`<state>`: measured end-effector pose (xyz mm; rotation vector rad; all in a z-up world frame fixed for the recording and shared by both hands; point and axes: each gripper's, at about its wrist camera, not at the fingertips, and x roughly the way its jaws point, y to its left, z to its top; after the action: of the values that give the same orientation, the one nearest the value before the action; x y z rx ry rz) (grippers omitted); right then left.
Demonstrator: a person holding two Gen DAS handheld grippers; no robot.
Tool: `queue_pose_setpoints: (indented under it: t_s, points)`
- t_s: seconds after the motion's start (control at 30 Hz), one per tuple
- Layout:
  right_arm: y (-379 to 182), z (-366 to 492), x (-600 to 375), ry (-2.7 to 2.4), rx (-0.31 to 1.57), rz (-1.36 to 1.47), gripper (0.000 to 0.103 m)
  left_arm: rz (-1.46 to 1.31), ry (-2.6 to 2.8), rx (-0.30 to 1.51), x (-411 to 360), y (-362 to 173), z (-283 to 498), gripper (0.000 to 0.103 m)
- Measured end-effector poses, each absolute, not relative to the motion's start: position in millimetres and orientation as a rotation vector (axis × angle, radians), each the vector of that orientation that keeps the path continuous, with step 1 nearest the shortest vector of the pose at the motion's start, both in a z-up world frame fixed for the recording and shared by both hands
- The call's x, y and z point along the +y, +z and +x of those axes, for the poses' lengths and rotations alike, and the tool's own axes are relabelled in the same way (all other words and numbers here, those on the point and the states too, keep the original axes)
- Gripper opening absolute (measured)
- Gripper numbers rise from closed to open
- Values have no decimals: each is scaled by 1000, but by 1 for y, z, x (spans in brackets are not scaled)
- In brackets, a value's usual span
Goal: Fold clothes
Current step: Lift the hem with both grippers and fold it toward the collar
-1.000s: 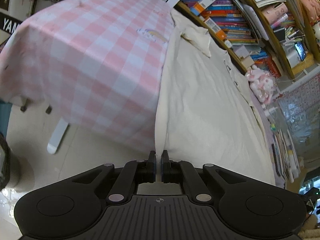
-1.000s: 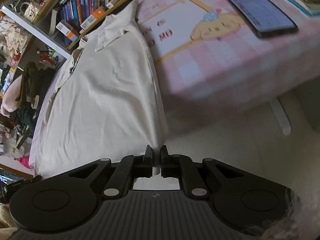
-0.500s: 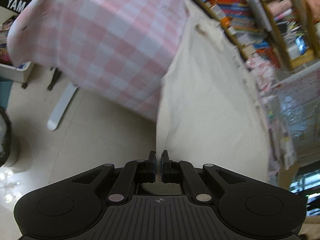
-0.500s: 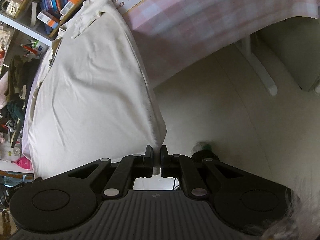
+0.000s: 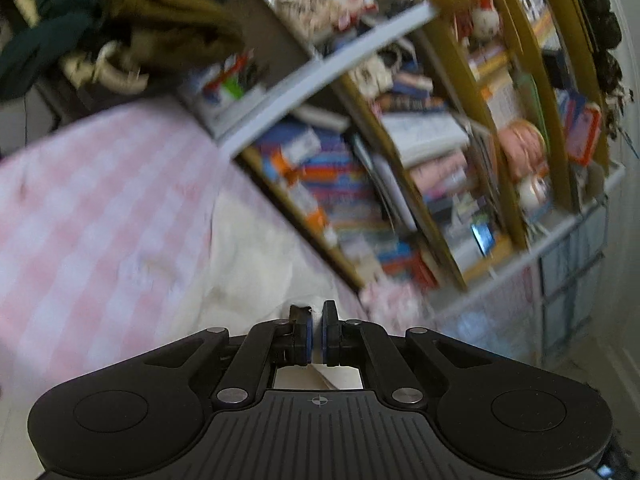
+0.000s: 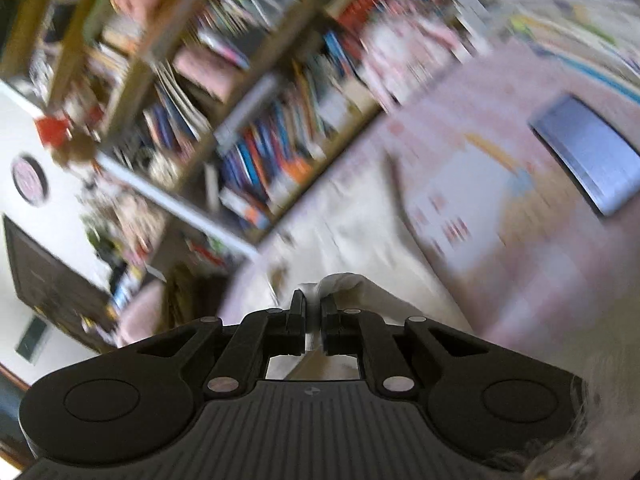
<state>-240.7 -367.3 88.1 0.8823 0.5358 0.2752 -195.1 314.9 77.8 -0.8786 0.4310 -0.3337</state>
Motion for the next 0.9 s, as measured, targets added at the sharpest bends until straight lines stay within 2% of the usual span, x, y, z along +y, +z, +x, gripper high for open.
queue_pose_setpoints:
  t_s: [0.2,0.37,0.6,0.9]
  points:
    - [112,-171,-362,275,452,880,7,-880,-267,387,299,89,-115,3]
    - [106,-95,-373,247,433,960,7,-851,-240,388,283,98,-54,3]
    - [84,1,-379,246,517,943,7,-820,-140,472,268,84,28,3]
    - [41,90,-387,225,620,968,7,-826,-36,572,263,52,91,3]
